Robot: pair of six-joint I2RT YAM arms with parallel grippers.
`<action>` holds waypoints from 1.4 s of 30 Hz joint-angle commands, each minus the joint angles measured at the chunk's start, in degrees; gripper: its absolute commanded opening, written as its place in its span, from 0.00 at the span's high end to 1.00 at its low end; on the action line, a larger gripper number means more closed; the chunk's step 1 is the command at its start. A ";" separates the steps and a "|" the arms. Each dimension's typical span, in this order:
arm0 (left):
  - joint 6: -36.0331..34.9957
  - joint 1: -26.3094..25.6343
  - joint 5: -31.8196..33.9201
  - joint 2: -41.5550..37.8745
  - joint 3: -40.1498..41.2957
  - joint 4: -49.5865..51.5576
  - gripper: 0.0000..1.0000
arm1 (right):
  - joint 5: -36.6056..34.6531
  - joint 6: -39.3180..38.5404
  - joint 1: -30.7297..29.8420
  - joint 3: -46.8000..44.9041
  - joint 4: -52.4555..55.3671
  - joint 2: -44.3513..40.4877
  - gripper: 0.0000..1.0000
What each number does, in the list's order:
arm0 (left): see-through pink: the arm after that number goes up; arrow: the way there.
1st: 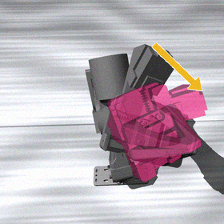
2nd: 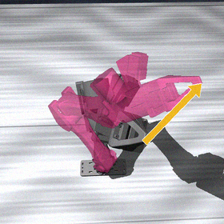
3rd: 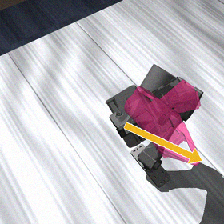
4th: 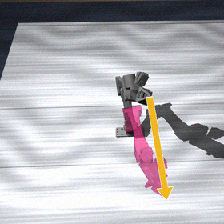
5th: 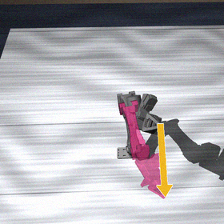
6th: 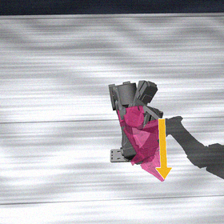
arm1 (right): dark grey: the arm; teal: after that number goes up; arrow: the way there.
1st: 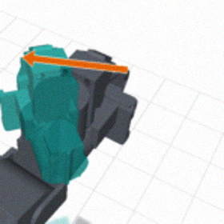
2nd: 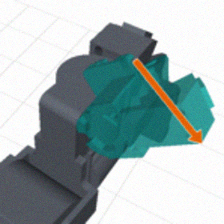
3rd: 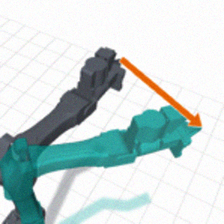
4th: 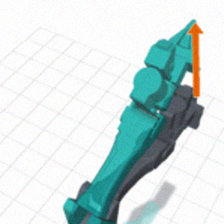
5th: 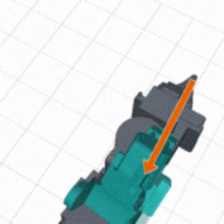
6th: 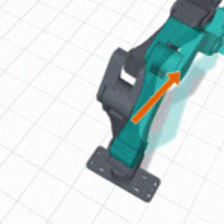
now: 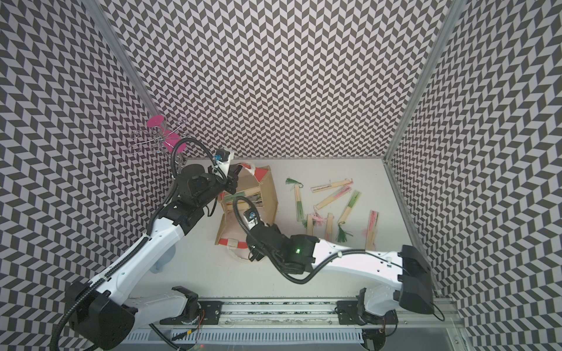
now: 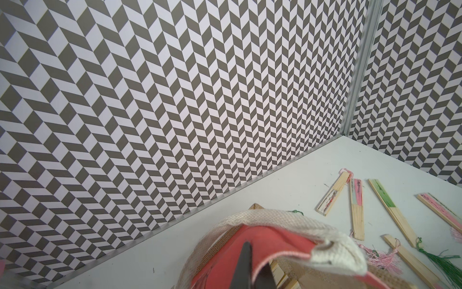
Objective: Take out the folding fans from the tote bags
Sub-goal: Place the folding fan at the center of the board, then pick up the folding fan from the canvas bag.
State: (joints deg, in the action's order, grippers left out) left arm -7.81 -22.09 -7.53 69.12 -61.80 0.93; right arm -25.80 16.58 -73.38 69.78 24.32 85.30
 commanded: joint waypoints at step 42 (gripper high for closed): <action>9.35 -0.06 -6.31 -6.59 5.31 -6.39 1.00 | 13.54 11.05 20.67 15.25 -0.66 30.30 0.69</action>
State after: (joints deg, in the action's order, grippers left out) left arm -0.64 -22.00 -11.77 65.25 -57.21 -0.14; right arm -13.50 26.02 -53.67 82.54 23.62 114.06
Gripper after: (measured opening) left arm 0.049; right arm 0.311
